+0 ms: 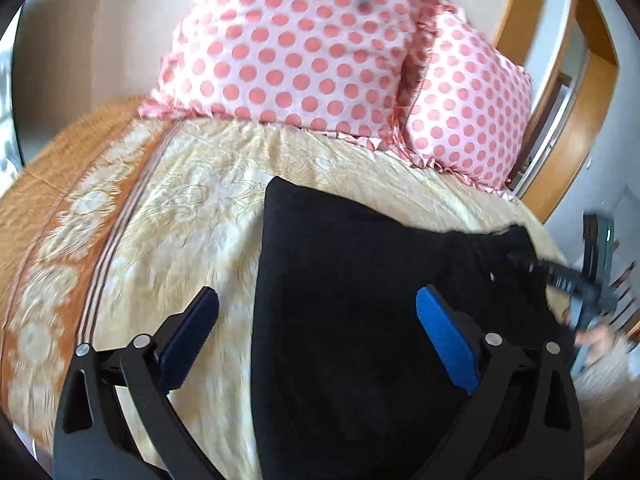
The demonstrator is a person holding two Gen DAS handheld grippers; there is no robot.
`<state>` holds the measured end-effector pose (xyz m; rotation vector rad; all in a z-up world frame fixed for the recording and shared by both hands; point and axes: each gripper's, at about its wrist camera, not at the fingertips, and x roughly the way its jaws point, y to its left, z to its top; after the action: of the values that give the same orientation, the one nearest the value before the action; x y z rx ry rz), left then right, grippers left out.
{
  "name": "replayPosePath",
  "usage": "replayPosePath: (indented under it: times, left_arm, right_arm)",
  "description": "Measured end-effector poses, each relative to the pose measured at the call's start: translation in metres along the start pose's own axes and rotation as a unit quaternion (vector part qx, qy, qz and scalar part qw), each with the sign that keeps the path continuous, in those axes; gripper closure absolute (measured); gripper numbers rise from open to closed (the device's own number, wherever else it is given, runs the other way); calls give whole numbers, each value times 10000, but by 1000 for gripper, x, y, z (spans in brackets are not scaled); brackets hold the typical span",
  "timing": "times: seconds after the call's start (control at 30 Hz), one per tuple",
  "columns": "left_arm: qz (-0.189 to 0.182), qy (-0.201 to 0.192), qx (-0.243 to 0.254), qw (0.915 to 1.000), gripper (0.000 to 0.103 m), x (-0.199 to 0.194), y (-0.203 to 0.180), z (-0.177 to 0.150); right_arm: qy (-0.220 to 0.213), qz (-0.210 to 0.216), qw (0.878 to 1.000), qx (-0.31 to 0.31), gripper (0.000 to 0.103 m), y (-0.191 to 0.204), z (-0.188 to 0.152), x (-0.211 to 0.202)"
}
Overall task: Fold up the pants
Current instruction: 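Grasp the folded black pants' edge with the right tool and lift it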
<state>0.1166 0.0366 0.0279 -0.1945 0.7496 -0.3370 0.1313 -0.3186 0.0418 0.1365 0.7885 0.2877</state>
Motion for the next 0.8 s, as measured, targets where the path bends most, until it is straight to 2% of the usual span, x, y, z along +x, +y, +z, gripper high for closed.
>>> replayPosePath:
  times: [0.03,0.13,0.17,0.3,0.47,0.53,0.57,0.6,0.63,0.67,0.7,0.8]
  left_arm:
    - [-181,123,1,9998,7,9,5,12]
    - [-215,468,67,9986,14,33,11,30]
    - [-234,594,45,9980,18,41,13,34]
    - [-421,1299,-118,9906,22,75,20,37]
    - [-393,1402,-17,9893,22,88,17,42]
    - [-405,1393,-103,9894,26,91,18,46]
    - [-380,1366,-142,9898,35,92,18,47]
    - [-337,1325,-166,9905,51,92,19,48]
    - [-352,1308,-166,9906,60,91,19,49]
    - [-327,1288,-135,9910,76,89,18,51]
    - [-287,1277,-73,9914,86,88,16,53]
    - [-199,1231,46,9922,93,84,11,59]
  right_arm:
    - [29,36,10000,75,84,-4,0,2]
    - [66,119,9997,197,83,-10,-2,6]
    - [81,136,9996,232,80,-12,-2,6]
    - [208,116,9989,393,69,-20,-2,12]
    - [287,366,9966,683,65,-31,-2,20]
    - [265,492,9955,767,67,-33,-3,23]
    - [222,523,9955,761,76,-32,-3,23]
    - [169,579,9955,725,83,-30,-3,22]
    - [120,603,9959,665,84,-27,-3,20]
    - [72,532,9971,541,85,-22,-1,17]
    - [58,481,9978,453,86,-19,0,15]
    - [43,419,9986,330,87,-12,9,12]
